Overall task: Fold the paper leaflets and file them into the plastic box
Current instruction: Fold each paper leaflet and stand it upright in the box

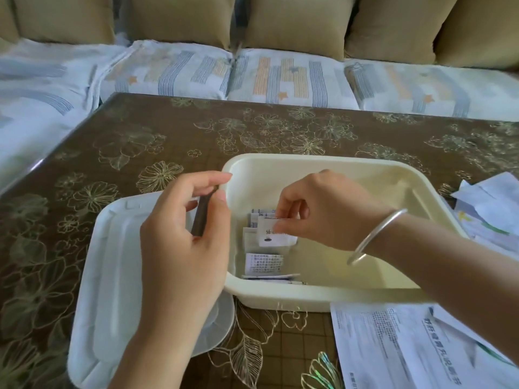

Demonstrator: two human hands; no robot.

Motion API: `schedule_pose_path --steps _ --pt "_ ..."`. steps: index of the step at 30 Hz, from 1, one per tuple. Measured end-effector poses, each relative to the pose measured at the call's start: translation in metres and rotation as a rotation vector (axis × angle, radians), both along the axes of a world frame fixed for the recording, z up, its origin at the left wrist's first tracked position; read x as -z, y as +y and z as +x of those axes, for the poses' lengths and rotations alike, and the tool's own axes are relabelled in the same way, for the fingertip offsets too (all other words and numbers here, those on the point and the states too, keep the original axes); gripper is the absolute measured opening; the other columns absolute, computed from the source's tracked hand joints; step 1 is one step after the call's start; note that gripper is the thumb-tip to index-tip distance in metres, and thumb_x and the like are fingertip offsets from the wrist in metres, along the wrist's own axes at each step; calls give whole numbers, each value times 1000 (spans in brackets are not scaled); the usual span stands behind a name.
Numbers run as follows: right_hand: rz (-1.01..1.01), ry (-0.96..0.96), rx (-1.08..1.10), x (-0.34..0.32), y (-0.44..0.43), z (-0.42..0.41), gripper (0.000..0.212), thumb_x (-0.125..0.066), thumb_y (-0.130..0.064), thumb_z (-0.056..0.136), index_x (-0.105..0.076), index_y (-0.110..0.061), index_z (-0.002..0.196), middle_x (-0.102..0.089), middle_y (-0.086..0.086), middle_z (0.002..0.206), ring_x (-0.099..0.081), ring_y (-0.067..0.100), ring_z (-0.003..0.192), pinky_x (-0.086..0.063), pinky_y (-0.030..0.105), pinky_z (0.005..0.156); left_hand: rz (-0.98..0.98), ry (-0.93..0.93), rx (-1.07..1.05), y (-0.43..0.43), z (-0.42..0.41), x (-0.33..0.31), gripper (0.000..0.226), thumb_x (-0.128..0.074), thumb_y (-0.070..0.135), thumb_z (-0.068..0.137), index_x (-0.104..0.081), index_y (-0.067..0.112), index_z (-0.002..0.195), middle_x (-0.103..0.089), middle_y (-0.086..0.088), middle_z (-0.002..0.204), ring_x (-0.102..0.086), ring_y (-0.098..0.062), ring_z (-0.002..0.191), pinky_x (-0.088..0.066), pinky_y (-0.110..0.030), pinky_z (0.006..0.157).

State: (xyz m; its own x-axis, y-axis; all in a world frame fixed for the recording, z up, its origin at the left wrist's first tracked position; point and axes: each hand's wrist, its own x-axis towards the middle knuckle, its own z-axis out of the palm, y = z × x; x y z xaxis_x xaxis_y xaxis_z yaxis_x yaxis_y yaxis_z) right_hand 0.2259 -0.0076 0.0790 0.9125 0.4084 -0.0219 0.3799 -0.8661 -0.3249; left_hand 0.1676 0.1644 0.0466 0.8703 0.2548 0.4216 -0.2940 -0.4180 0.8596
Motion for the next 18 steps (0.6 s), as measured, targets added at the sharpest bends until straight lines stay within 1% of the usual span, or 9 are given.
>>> schedule_pose_path --steps 3,5,8,12,14,15,18 --pt "-67 -44 -44 2 5 -1 14 -68 -46 80 -60 -35 76 -56 -17 71 -51 5 70 -40 22 59 -12 6 1 0 0 -1 23 -50 22 90 -67 28 104 -66 21 99 -59 4 102 -43 -6 82" --pt "-122 -60 -77 4 9 -2 15 -66 -49 80 -60 -36 79 -49 -16 68 -48 7 71 -35 22 57 -15 5 -1 0 1 -1 24 -49 22 90 -68 28 103 -66 20 99 -60 3 102 -43 -6 81" --pt "-136 6 -98 9 12 -3 16 -66 -49 80 -65 -34 84 -49 -15 62 -50 7 68 -39 24 60 -36 2 -12 -1 2 0 24 -49 21 90 -68 29 101 -67 20 98 -60 1 101 -44 -7 79" --pt "-139 113 -118 13 13 -2 21 -69 -51 78 -69 -32 87 -51 -18 60 -53 4 67 -41 21 58 -49 1 -24 -2 2 0 24 -49 19 90 -68 30 99 -67 20 94 -60 0 99 -43 -8 79" --pt "-100 162 -107 15 11 0 21 -70 -49 77 -70 -30 87 -56 -18 58 -56 2 66 -44 22 61 -40 -8 -27 -1 2 0 23 -50 18 91 -68 30 99 -67 20 94 -60 1 99 -44 -8 79" --pt "-74 182 -105 16 10 1 21 -71 -48 78 -71 -29 86 -58 -17 58 -56 0 62 -45 23 62 -35 -18 -31 -2 2 0 23 -50 17 92 -68 28 99 -67 20 95 -60 1 98 -44 -9 80" --pt "23 193 -79 15 9 2 18 -71 -44 79 -72 -28 87 -63 -12 59 -52 0 52 -45 22 59 -9 -79 -61 -2 1 -3 20 -51 14 95 -68 23 101 -67 18 97 -61 0 96 -45 -15 84"
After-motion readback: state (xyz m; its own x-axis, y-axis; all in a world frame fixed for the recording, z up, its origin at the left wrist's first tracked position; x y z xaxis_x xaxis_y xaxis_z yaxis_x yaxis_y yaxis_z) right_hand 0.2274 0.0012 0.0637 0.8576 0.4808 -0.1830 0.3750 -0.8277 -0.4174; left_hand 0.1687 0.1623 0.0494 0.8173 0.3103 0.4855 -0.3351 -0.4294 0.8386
